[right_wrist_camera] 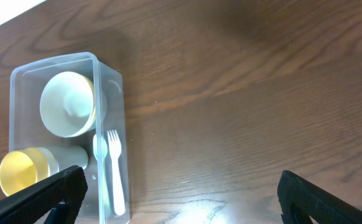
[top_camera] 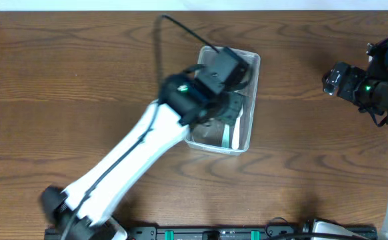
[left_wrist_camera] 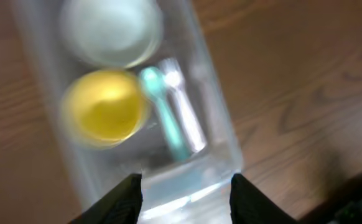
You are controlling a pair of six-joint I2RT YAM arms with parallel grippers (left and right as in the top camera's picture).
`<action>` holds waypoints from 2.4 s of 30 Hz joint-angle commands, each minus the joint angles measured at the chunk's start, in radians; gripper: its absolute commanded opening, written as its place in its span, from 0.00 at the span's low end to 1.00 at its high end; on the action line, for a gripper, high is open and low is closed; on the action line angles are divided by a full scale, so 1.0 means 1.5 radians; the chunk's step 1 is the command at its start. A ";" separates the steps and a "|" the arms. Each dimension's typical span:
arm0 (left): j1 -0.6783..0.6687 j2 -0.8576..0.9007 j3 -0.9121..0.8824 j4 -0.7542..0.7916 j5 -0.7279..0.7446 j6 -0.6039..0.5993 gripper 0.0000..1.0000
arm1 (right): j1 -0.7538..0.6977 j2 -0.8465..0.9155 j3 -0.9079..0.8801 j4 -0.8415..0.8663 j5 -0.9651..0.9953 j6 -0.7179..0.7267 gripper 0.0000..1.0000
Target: Pack container
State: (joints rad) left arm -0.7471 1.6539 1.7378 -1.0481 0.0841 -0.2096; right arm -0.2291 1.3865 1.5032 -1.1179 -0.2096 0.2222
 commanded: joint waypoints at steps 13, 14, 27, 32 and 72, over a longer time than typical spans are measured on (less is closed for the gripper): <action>0.200 0.004 -0.342 0.130 -0.090 -0.009 0.33 | -0.007 0.000 0.003 0.000 -0.003 -0.009 0.99; 0.208 0.006 -0.365 0.157 -0.088 -0.009 0.33 | -0.007 0.000 0.003 0.000 -0.003 -0.009 0.99; 0.169 0.008 -0.427 0.318 0.099 -0.009 0.29 | -0.007 0.000 0.003 0.000 -0.003 -0.009 0.99; 0.148 0.008 -0.427 0.323 0.098 -0.019 0.29 | -0.007 0.000 0.003 0.000 -0.003 -0.009 0.99; 0.284 -0.642 -0.322 0.036 -0.123 0.197 0.98 | -0.007 0.000 0.003 0.000 -0.003 -0.009 0.99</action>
State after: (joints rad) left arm -0.3218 0.7086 1.2461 -0.9874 -0.0383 -0.0410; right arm -0.2291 1.3865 1.5028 -1.1179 -0.2096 0.2222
